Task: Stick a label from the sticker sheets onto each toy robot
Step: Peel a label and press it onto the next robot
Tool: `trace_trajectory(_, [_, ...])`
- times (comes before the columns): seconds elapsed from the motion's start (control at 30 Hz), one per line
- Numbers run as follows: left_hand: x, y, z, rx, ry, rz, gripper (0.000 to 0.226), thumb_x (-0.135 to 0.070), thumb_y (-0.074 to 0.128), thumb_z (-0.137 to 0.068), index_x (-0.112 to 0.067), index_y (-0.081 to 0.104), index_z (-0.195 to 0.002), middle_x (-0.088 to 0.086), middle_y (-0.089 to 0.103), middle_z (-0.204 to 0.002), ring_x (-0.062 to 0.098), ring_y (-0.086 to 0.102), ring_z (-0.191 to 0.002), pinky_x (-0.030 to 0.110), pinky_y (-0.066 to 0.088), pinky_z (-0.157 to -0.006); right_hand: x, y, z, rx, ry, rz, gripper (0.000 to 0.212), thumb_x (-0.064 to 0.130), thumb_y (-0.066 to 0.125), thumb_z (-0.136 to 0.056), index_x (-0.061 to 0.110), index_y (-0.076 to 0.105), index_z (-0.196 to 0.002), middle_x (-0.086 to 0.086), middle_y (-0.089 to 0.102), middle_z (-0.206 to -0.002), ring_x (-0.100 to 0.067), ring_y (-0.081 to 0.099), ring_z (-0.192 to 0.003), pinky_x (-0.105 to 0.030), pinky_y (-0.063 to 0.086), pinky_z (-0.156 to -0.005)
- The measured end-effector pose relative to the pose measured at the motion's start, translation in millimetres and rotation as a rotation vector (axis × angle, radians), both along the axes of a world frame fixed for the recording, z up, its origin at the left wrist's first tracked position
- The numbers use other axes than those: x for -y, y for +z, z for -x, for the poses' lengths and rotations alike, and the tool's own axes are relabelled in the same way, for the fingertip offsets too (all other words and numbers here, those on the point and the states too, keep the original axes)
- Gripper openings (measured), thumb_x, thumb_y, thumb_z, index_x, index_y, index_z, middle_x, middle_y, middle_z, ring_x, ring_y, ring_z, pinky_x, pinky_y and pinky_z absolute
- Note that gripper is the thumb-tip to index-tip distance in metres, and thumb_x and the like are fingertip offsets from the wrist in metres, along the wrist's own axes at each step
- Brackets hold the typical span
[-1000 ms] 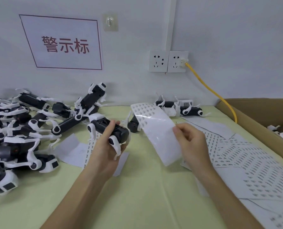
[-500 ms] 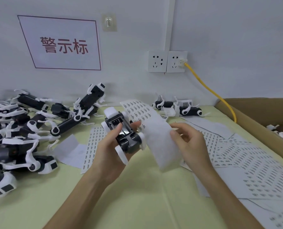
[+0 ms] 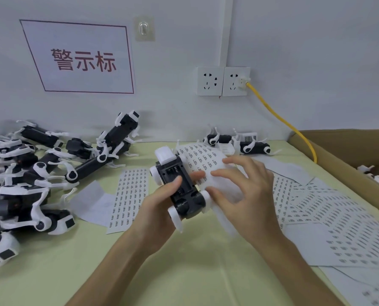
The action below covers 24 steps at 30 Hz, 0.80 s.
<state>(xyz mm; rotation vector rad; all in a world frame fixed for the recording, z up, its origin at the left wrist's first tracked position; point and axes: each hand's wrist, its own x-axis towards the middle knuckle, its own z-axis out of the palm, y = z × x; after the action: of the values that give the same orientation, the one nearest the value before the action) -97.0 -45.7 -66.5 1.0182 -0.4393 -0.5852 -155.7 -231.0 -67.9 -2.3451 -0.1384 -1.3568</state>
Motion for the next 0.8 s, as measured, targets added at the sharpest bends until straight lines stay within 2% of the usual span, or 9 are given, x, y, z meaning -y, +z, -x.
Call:
trace_trajectory(0.07, [1.3, -0.8, 1.8, -0.004, -0.026, 0.014, 0.054, -0.047, 0.078, -0.079, -0.011, 0.076, -0.120, 0.015, 0.073, -0.118, 0.031, 0.070, -0.103, 0.039, 0.058, -0.097, -0.7, 0.1, 0.2, -0.006, 0.011, 0.014, 0.025, 0.031, 0.081, -0.076, 0.024, 0.076, -0.099, 0.006, 0.064, -0.112, -0.015, 0.057, -0.106, -0.031, 0.035, -0.093])
trace_trajectory(0.17, [0.9, 0.5, 3.7, 0.004, -0.041, 0.031, 0.059, -0.049, 0.075, -0.083, -0.005, 0.073, -0.123, 0.025, 0.066, -0.108, 0.037, 0.064, -0.101, 0.048, 0.046, -0.112, -2.2, 0.1, -0.4, -0.043, 0.020, 0.023, 0.026, 0.024, 0.083, -0.077, 0.024, 0.077, -0.102, 0.007, 0.065, -0.104, -0.015, 0.060, -0.097, -0.032, 0.037, -0.088])
trace_trajectory(0.3, [1.3, 3.8, 3.9, 0.019, -0.033, -0.008, 0.065, -0.056, 0.084, -0.070, -0.012, 0.078, -0.117, 0.013, 0.073, -0.116, 0.031, 0.070, -0.101, 0.038, 0.059, -0.097, -1.0, 0.5, 0.3, -0.099, 0.061, -0.035, 0.024, 0.022, 0.085, -0.080, 0.023, 0.077, -0.103, 0.008, 0.065, -0.099, -0.012, 0.060, -0.093, -0.033, 0.039, -0.089])
trace_trajectory(0.4, [0.6, 5.6, 5.2, -0.009, -0.029, -0.048, 0.054, -0.048, 0.072, -0.076, -0.014, 0.079, -0.117, 0.007, 0.073, -0.127, 0.027, 0.072, -0.111, 0.029, 0.059, -0.083, -0.1, 1.8, 2.1, -0.084, 0.092, -0.092, 0.020, 0.024, 0.083, -0.081, 0.022, 0.077, -0.099, 0.012, 0.069, -0.096, -0.006, 0.062, -0.090, -0.029, 0.040, -0.090])
trace_trajectory(0.5, [0.2, 5.0, 5.2, -0.013, -0.031, -0.065, 0.058, -0.048, 0.068, -0.076, -0.012, 0.077, -0.121, 0.011, 0.070, -0.135, 0.034, 0.067, -0.122, 0.031, 0.059, -0.087, -0.9, 1.9, 2.5, -0.048, 0.104, -0.130, 0.019, 0.014, 0.087, -0.078, 0.019, 0.078, -0.094, 0.014, 0.072, -0.091, -0.005, 0.065, -0.086, -0.034, 0.047, -0.086])
trace_trajectory(0.6, [-0.4, 5.0, 5.2, 0.000, -0.044, -0.075, 0.067, -0.048, 0.080, -0.071, -0.009, 0.074, -0.124, 0.014, 0.066, -0.138, 0.039, 0.063, -0.127, 0.034, 0.060, -0.090, -1.1, 1.1, 2.1, -0.032, 0.134, -0.177, 0.015, 0.007, 0.087, -0.077, 0.015, 0.080, -0.087, 0.011, 0.072, -0.085, -0.006, 0.067, -0.080, -0.038, 0.053, -0.076])
trace_trajectory(0.7, [1.0, 5.2, 6.4, 0.053, -0.063, -0.086, 0.079, -0.055, 0.089, -0.061, -0.009, 0.074, -0.124, 0.012, 0.068, -0.135, 0.031, 0.067, -0.120, 0.034, 0.058, -0.090, -1.2, -0.4, 1.6, -0.026, 0.166, -0.220, 0.014, 0.001, 0.084, -0.079, 0.013, 0.080, -0.084, 0.007, 0.070, -0.081, -0.006, 0.066, -0.076, -0.024, 0.052, -0.071])
trace_trajectory(0.77, [3.6, 5.2, 7.8, 0.059, -0.045, -0.082, 0.063, -0.045, 0.083, -0.069, -0.010, 0.075, -0.121, 0.013, 0.070, -0.131, 0.030, 0.068, -0.118, 0.034, 0.058, -0.090, -1.5, -0.9, 1.6, -0.028, 0.174, -0.231, 0.014, -0.001, 0.082, -0.080, 0.012, 0.079, -0.083, 0.007, 0.069, -0.079, -0.005, 0.065, -0.075, -0.015, 0.048, -0.071])
trace_trajectory(0.8, [5.0, 5.3, 9.1, 0.057, -0.041, -0.082, 0.057, -0.042, 0.078, -0.073, -0.011, 0.076, -0.120, 0.014, 0.070, -0.131, 0.031, 0.068, -0.119, 0.034, 0.059, -0.090, -1.3, -1.0, 1.6, -0.030, 0.176, -0.231, 0.014, -0.002, 0.081, -0.081, 0.012, 0.079, -0.082, 0.007, 0.069, -0.078, -0.006, 0.064, -0.075, -0.016, 0.048, -0.069])
